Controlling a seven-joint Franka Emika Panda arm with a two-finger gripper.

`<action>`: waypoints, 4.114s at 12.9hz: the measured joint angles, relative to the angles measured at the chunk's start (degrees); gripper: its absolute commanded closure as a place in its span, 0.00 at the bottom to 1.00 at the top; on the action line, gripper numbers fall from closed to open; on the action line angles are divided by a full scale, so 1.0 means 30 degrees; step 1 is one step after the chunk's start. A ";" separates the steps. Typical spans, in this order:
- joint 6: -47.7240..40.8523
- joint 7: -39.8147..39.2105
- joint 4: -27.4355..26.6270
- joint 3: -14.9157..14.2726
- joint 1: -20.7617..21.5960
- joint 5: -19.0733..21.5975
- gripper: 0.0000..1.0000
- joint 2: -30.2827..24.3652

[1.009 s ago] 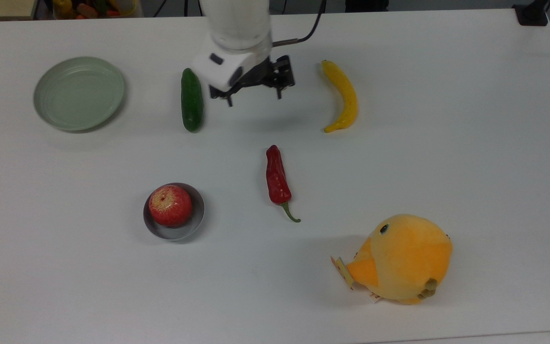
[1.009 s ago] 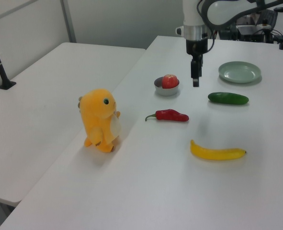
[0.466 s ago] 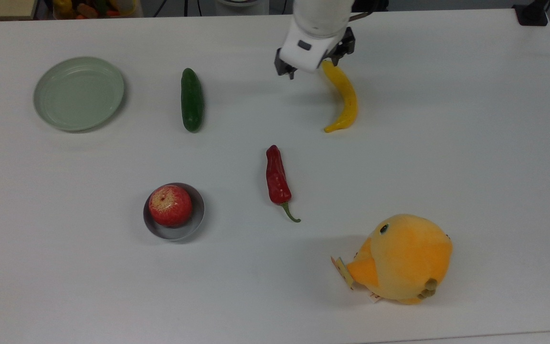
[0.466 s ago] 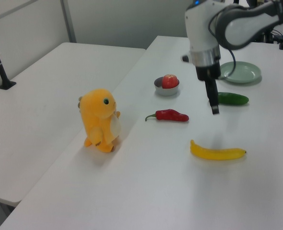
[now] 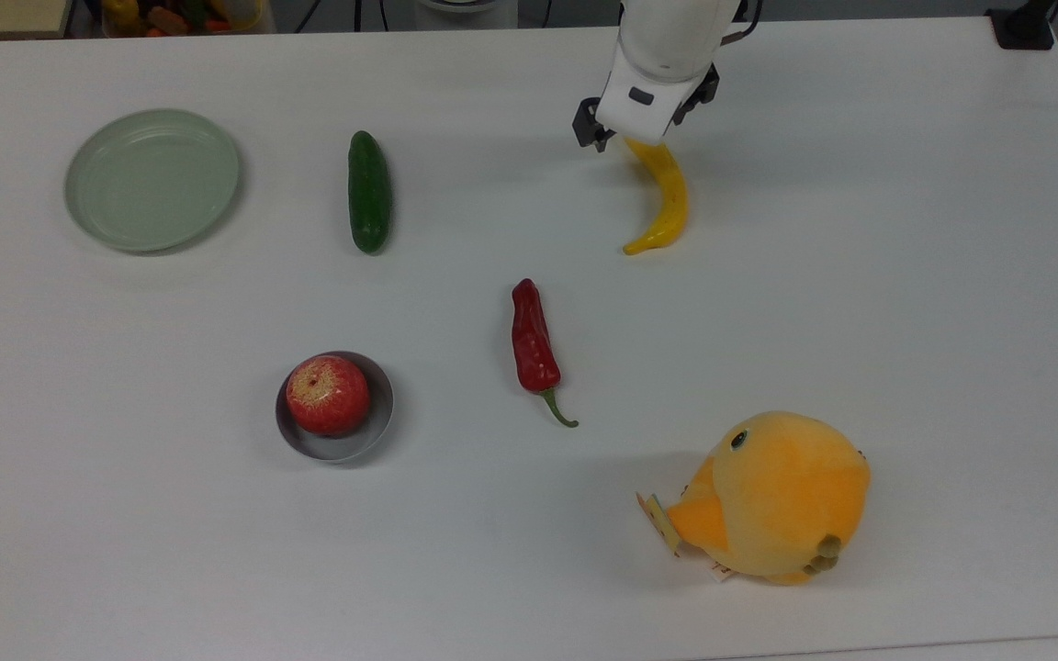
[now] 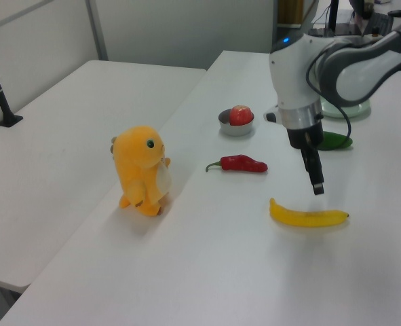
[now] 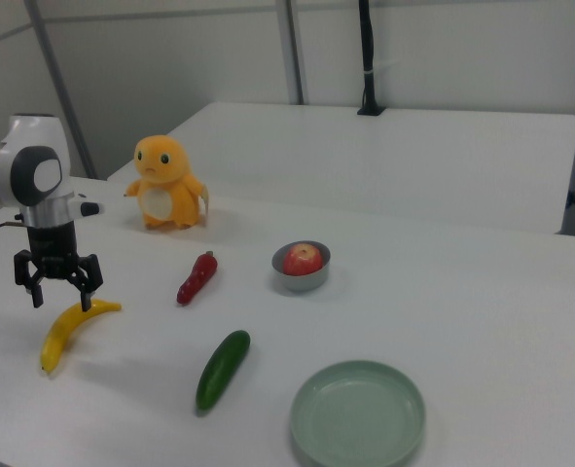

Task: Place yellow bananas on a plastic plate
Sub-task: 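Lower the gripper onto the banana and close it around the banana, then lift the banana and carry it toward the pale green plate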

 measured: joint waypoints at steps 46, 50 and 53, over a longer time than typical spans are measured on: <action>-0.4023 -0.0594 0.1546 -0.1799 -0.0669 0.0938 0.71 -0.3929; -0.5945 -0.3641 0.2589 -0.4679 -0.0891 0.1517 0.71 -0.5117; -0.5956 -0.5631 0.2778 -0.5995 -0.1577 0.1532 0.71 -0.5247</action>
